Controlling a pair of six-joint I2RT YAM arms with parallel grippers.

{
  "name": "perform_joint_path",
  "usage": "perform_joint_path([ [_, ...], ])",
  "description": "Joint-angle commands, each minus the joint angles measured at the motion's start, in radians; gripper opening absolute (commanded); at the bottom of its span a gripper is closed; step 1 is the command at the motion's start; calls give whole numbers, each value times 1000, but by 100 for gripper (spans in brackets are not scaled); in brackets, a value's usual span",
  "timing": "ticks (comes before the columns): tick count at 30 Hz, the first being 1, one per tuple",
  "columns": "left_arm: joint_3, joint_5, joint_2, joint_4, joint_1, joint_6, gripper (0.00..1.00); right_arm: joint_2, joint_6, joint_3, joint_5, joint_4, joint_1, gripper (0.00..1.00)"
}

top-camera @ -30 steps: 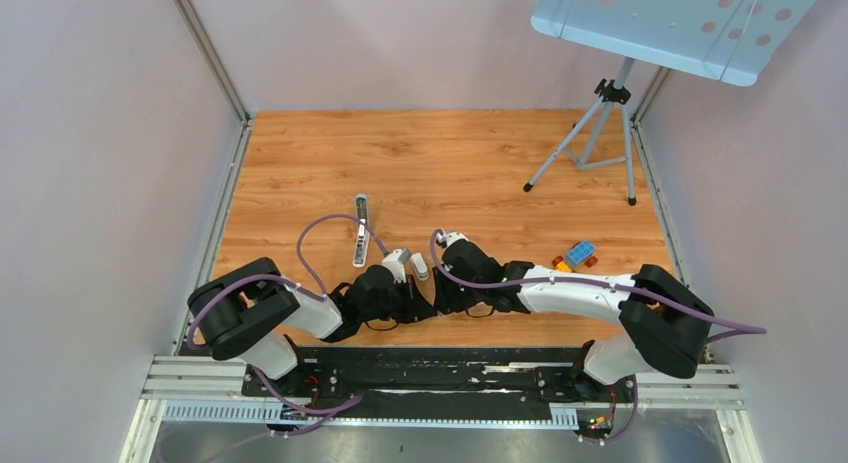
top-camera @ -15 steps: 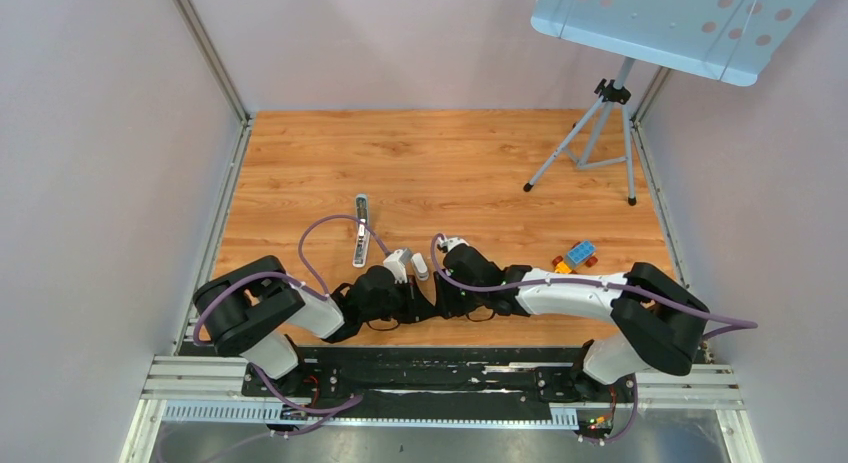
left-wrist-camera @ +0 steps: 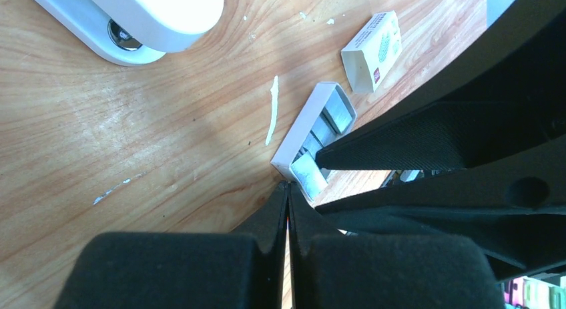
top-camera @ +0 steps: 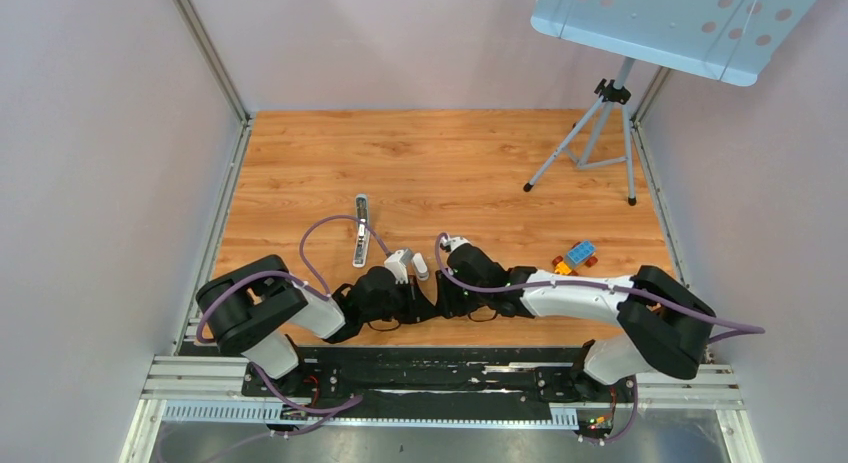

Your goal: Load the staples into the stapler

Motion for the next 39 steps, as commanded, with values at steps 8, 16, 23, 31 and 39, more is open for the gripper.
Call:
perform_joint_path([
  [8,12,-16,13,32,-16,2,0,-108,32,-49,-62,56,-28,37],
  [16,10,-19,4,24,-17,4,0,-90,5,-4,57,-70,-31,34],
  [23,14,-21,2,20,-17,6,0,-69,-11,48,135,-156,-9,33],
  [31,17,-22,12,23,-20,8,0,-22,2,88,183,-188,22,32],
  [39,17,-23,12,21,-21,11,0,23,9,115,197,-190,50,32],
])
